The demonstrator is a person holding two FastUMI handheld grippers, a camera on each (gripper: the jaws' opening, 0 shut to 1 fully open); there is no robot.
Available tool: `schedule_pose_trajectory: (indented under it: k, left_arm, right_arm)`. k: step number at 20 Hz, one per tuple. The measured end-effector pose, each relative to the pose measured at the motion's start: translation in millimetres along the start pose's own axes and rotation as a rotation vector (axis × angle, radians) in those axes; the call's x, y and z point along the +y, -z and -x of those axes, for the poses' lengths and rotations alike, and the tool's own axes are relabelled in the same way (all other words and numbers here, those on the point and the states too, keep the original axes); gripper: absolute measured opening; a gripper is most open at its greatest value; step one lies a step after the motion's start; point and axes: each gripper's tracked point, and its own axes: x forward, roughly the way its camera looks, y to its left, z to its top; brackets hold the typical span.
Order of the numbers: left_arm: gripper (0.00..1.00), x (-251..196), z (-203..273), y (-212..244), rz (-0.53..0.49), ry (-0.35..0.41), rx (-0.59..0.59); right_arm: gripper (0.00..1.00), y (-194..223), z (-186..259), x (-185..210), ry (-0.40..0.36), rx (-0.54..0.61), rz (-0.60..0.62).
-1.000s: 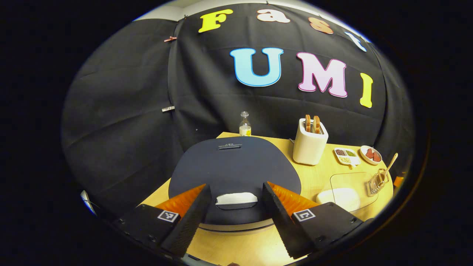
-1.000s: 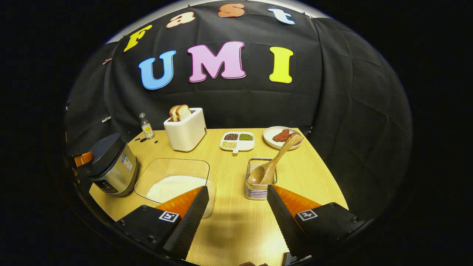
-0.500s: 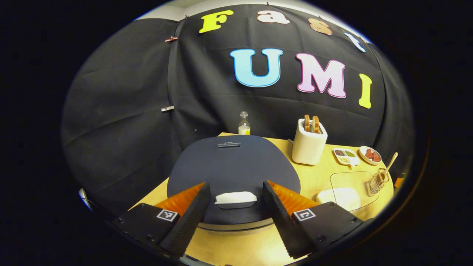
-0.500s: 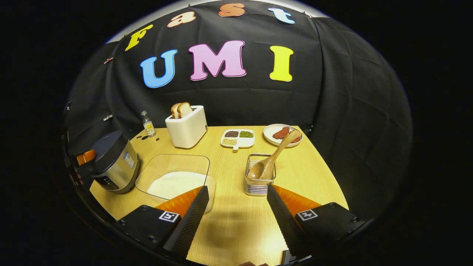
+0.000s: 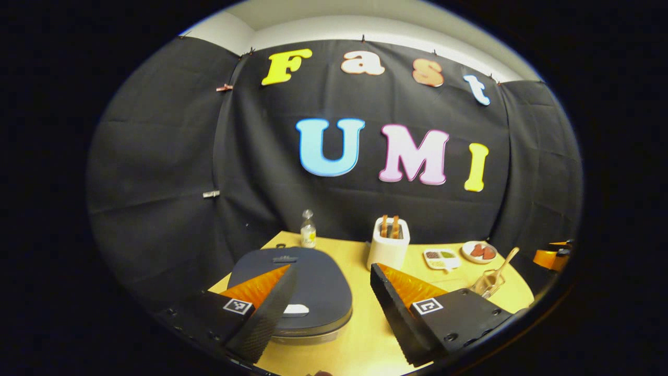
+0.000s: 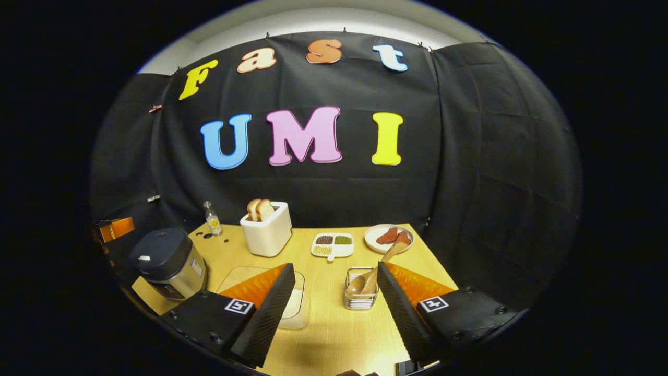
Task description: Close the left gripper, press the button to open the rice cooker; take a wooden spoon from the chopstick holder with the right hand, scoop a spoonful of rice and pour it into the rice cooker, then put the wooden spoon back into the chopstick holder.
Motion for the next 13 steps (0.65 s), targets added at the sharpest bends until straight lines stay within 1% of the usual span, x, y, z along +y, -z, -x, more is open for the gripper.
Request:
schedule_pose_trajectory:
  k: [3, 5, 6, 7, 8, 9, 12, 13]
  left_arm:
    - [0.95, -15, 23, -27, -0.010, 0.046, -0.071]
    - [0.95, -23, 35, -28, -0.016, 0.072, -0.088]
    - [0.95, -30, 40, -25, -0.006, 0.103, -0.083]
    - [0.93, -35, 42, -21, 0.009, 0.129, -0.072]
    - [0.95, -36, 43, -16, 0.021, 0.145, -0.059]
    - [0.93, -36, 43, -13, 0.030, 0.156, -0.049]
    - [0.99, -34, 35, -11, 0.043, 0.175, -0.037]
    - [0.99, -31, 33, -10, 0.041, 0.175, -0.037]
  right_arm:
    - [0.99, -23, 34, -1, 0.052, -0.065, -0.014]
    - [0.98, -27, 59, -2, 0.087, -0.092, -0.041]
    - [0.98, -29, 70, -5, 0.115, -0.105, -0.044]
    - [0.99, -29, 77, -8, 0.137, -0.113, -0.049]
    - [0.98, -29, 82, -8, 0.152, -0.120, -0.055]
    - [0.98, -30, 87, -5, 0.161, -0.123, -0.061]
    - [0.98, -35, 85, -1, 0.170, -0.141, -0.061]
    - [0.98, -39, 83, 0, 0.170, -0.155, -0.051]
